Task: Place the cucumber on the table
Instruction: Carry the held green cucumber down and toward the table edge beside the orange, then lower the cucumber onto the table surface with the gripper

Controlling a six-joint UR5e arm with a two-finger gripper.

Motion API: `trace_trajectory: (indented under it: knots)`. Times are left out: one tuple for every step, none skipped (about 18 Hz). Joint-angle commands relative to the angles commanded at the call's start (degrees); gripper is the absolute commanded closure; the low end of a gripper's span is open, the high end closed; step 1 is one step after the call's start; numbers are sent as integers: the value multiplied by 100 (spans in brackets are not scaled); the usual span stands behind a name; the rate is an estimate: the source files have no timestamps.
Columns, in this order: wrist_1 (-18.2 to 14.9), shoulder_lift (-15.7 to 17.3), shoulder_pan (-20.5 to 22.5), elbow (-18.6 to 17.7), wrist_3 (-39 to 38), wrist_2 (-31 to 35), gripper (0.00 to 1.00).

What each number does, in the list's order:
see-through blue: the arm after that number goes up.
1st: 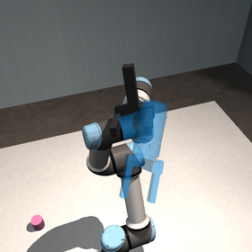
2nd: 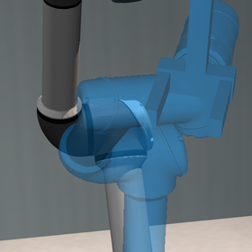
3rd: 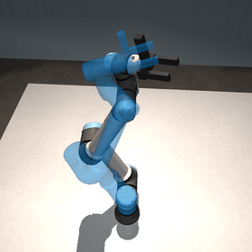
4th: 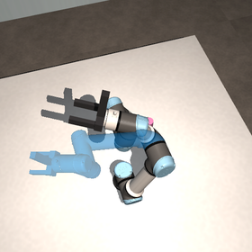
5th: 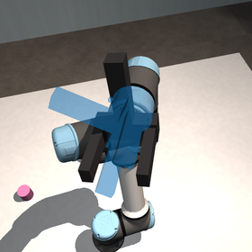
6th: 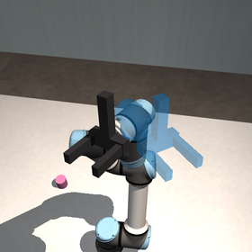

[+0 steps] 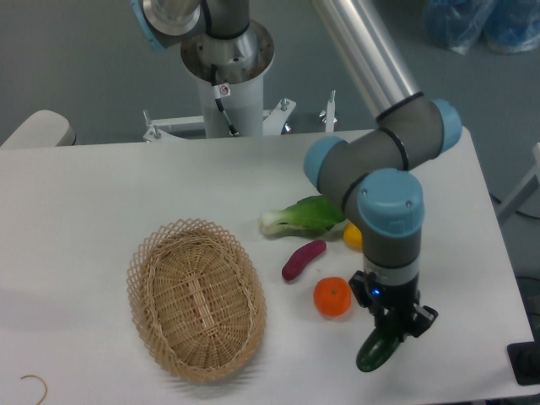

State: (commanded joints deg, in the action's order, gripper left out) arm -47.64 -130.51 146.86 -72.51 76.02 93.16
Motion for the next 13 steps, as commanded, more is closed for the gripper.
trace_trajectory:
  knots:
    - [53, -79, 18, 27, 17, 0, 81]
    - [62, -123, 35, 36, 96, 9, 81]
    - [97, -193, 53, 44, 227, 9, 81]
    - [175, -272, 97, 36, 377, 17, 81]
    - [255, -351, 106, -8, 509, 26, 81]
    - [316, -361, 106, -34, 527, 26, 81]
    - [308, -361, 106, -26, 527, 26, 81]
    - [317, -361, 106, -43, 501, 26, 81]
    - [317, -361, 106, -61, 466, 26, 81]
    - [317, -361, 106, -105, 466, 26, 81]
    - [317, -352, 106, -149, 457, 26, 81]
    - [326, -344, 106, -175, 466, 26, 81]
    - [317, -343, 106, -175, 466, 35, 81]
